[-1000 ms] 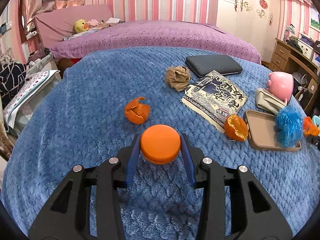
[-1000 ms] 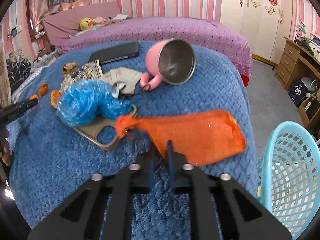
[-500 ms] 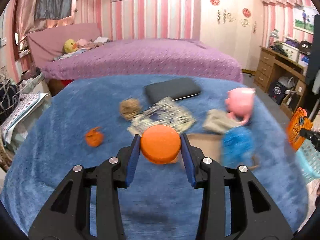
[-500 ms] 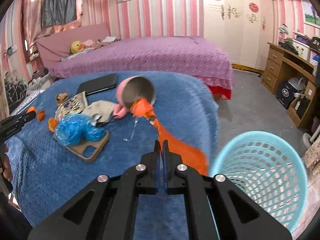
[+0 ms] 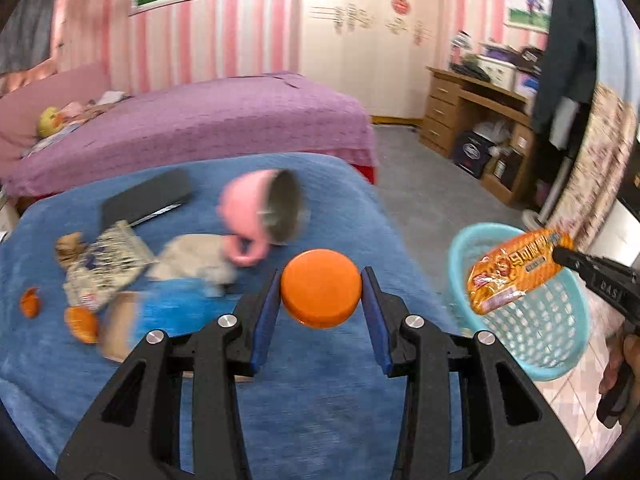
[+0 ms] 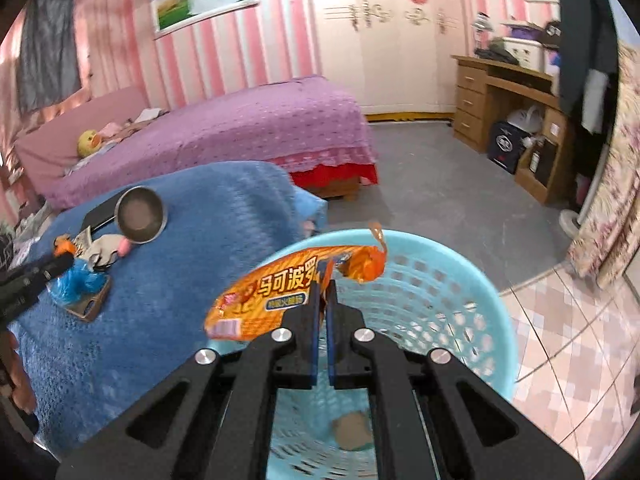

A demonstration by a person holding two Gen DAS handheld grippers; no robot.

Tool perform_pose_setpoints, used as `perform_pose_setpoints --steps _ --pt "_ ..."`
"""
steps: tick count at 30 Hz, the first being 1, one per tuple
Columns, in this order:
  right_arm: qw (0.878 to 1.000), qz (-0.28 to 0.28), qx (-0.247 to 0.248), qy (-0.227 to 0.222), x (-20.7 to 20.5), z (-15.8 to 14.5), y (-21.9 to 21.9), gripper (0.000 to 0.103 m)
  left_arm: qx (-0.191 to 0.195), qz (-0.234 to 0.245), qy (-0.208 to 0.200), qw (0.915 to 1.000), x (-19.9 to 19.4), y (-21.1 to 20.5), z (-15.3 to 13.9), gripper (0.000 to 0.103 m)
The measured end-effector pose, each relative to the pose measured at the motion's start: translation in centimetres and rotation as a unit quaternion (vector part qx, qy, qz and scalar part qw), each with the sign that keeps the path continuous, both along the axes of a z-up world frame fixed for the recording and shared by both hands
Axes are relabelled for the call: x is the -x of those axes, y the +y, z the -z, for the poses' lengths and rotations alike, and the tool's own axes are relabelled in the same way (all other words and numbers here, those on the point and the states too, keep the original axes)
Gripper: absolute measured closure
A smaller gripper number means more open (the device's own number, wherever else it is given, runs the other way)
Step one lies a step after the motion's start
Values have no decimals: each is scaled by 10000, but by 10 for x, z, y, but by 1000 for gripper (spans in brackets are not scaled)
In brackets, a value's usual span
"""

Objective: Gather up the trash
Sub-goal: 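Carry the orange bag and orange cap over the blue basket and open both grippers, then grasp the orange peel with the left gripper while the right grasps the blue plastic bag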

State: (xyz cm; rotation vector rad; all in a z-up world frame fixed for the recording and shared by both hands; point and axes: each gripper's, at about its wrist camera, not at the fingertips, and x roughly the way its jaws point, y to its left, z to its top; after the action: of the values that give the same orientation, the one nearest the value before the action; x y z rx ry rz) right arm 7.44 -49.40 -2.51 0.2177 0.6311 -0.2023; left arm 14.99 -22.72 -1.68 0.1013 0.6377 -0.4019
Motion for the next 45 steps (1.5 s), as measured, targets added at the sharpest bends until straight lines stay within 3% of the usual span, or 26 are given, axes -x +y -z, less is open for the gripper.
perform_pose_setpoints --steps 10,20,22,24,25,26,27,28,29,32,34,37,45 --pt "9985 522 -107 147 20 16 -48 100 -22 590 142 9982 6 -90 12 64" --pt "9963 847 36 104 24 17 -56 99 -160 944 127 9953 15 -139 21 64" --pt "9956 939 1 72 26 16 -59 98 -172 1005 158 9947 15 -145 22 56" --pt "9945 1046 -48 47 28 16 -62 98 -148 993 220 9947 13 -148 21 24" --pt "9940 1086 -69 51 29 16 -64 97 -110 947 193 9953 12 -147 20 22" --pt "9937 1114 -68 58 29 17 -65 93 -76 932 157 9955 12 -146 18 20" --pt "9935 1131 -66 50 30 17 -64 75 -74 925 146 9956 12 -145 16 18" --pt "9932 1165 -44 23 29 16 -65 51 -89 884 136 9959 11 -143 16 16" --pt "9927 1204 -5 -20 30 15 -64 42 -100 802 118 9967 9 -140 15 13" --pt "9919 1268 6 -118 33 11 -63 33 -58 635 70 9979 6 -125 11 11" --pt "9910 1321 26 -189 33 8 -62 16 -55 531 13 9986 4 -115 8 9" --pt "9895 1422 135 -226 31 5 -55 8 -20 375 -73 9993 3 -94 -1 7" --pt "9906 1335 234 -160 14 0 -29 7 -55 -61 -238 9997 2 -24 -20 6"
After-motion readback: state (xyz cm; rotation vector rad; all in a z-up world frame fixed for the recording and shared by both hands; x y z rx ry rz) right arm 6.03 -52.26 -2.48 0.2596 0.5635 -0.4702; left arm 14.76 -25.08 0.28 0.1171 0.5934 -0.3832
